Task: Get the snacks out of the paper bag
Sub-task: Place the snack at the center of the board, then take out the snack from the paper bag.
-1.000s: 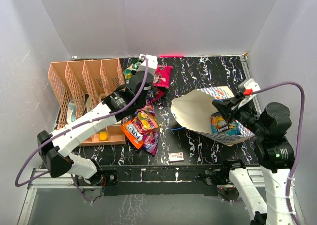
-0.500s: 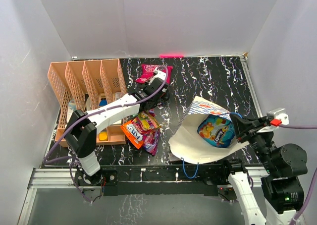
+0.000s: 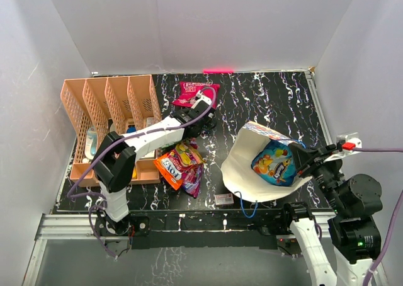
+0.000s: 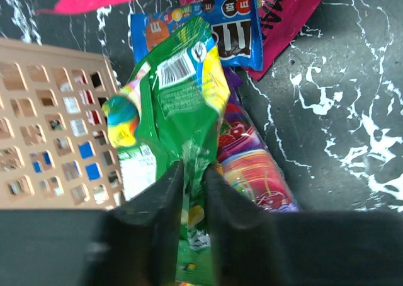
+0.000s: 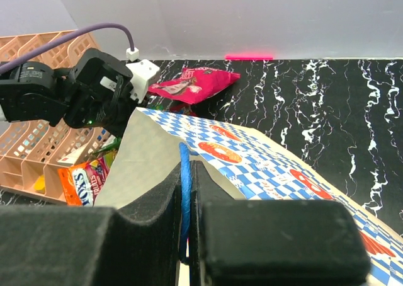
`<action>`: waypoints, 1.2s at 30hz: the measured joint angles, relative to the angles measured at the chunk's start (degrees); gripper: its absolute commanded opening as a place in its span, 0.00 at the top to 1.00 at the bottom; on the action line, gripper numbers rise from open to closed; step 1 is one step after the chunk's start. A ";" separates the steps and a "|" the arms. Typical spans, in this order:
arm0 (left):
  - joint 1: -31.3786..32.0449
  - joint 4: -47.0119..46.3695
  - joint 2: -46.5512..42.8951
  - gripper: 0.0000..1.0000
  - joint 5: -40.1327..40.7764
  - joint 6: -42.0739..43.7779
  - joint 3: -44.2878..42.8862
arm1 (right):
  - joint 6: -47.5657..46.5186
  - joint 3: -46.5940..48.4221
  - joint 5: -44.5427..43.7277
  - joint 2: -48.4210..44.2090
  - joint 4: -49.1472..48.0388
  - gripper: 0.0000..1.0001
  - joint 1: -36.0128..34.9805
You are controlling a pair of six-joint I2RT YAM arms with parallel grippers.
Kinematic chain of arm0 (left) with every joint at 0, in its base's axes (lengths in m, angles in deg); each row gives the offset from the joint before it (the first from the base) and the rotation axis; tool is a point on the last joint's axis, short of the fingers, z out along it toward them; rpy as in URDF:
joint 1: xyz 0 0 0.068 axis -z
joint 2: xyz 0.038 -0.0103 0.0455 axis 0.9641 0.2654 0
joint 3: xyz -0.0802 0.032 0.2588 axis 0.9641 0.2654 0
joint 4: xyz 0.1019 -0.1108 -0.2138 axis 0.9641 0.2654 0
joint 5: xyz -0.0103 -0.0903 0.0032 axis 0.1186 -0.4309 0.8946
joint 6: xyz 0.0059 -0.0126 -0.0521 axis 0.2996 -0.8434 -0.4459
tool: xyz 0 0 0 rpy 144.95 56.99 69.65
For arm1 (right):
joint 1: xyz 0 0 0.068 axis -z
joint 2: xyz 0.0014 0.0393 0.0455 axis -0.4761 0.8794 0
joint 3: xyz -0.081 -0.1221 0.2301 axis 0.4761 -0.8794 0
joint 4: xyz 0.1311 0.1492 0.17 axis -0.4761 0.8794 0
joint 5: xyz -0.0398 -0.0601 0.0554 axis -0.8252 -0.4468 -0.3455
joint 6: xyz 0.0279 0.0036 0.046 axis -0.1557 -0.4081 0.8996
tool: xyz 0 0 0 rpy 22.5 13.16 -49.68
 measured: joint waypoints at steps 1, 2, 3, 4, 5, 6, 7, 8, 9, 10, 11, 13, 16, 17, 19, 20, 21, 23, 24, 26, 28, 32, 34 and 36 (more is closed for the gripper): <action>-0.22 0.50 0.52 0.58 -0.44 -0.11 -0.33 | 0.00 0.00 0.00 0.02 0.00 0.92 0.00; -0.31 0.87 0.68 0.51 -0.83 0.13 -0.57 | -0.02 0.00 0.02 0.04 0.00 0.92 0.00; -0.35 1.33 0.68 0.46 -1.40 -0.07 -0.81 | -0.07 0.00 0.24 0.07 0.00 0.92 0.00; -0.35 2.21 0.59 0.42 -2.19 -0.31 -1.42 | -0.20 0.00 0.76 0.13 -0.04 0.92 0.00; -0.35 2.51 0.44 0.39 -3.04 -0.17 -1.95 | -0.31 0.00 1.66 0.24 -0.09 0.92 0.00; -0.35 2.80 0.13 0.36 -4.33 -0.20 -2.54 | -0.48 0.00 2.54 0.35 -0.20 0.92 -0.02; -0.35 2.80 -0.63 0.34 -5.95 -0.11 -2.93 | -0.59 0.00 3.91 0.50 -0.42 0.92 0.00; -0.35 2.75 -1.75 0.32 -7.91 0.04 -3.15 | -0.68 -0.07 5.46 0.66 -0.66 0.92 0.00; -0.35 2.56 -3.45 0.31 -10.14 0.11 -3.19 | -0.74 -0.20 6.99 0.76 -0.90 0.92 0.00; -0.35 2.08 -5.90 0.30 -13.07 0.15 -3.19 | -0.76 -0.39 8.17 0.79 -1.09 0.92 0.00; -0.35 1.49 -7.87 0.29 -15.17 0.20 -3.19 | -0.85 -0.81 9.57 0.79 -1.53 0.92 -0.02; -0.33 -1.51 -13.73 0.27 -21.03 -0.02 -2.67 | -1.11 -1.31 11.56 0.85 -1.70 0.92 0.00; -0.31 -10.27 -24.59 0.27 -29.75 -1.36 1.70 | -1.57 -1.49 13.00 0.90 -1.97 0.92 0.00; -0.11 -15.32 -29.77 0.28 -33.07 -2.19 5.11 | -1.75 -1.51 13.20 0.90 -2.16 0.92 0.00; 0.35 -22.64 -36.94 0.28 -37.90 -3.85 10.16 | -1.86 -1.51 13.16 0.90 -2.38 0.92 0.00; 0.85 -26.14 -39.76 0.29 -39.89 -4.66 12.39 | -1.88 -1.51 13.05 0.90 -2.56 0.92 0.00; 1.62 -29.44 -41.83 0.29 -41.51 -5.42 14.32 | -1.86 -1.51 12.63 0.90 -2.62 0.92 0.00; 4.55 -34.80 -43.91 0.30 -43.28 -5.95 17.20 | -1.62 -1.51 10.82 0.90 -2.78 0.92 0.00; 6.54 -36.41 -43.98 0.31 -43.25 -5.79 17.99 | -1.40 -1.55 9.53 0.90 -3.06 0.92 0.00; 12.90 -38.95 -42.53 0.34 -42.64 -4.92 18.93 | -1.07 -1.55 8.59 0.90 -3.32 0.92 0.00; 19.54 -40.46 -39.21 0.39 -41.22 -3.50 19.12 | -0.50 -1.55 7.54 0.90 -3.76 0.92 0.00; 28.87 -41.42 -30.29 0.61 -37.13 -0.46 18.93 | -0.04 -1.53 7.26 0.87 -4.13 0.92 0.00; 30.84 -41.48 -24.96 0.66 -34.53 1.01 17.92 | 0.04 -1.38 7.10 0.87 -4.13 0.92 0.00; 31.78 -42.25 -19.91 0.70 -31.93 2.36 16.63 | 0.17 -0.90 6.88 0.87 -4.09 0.92 0.00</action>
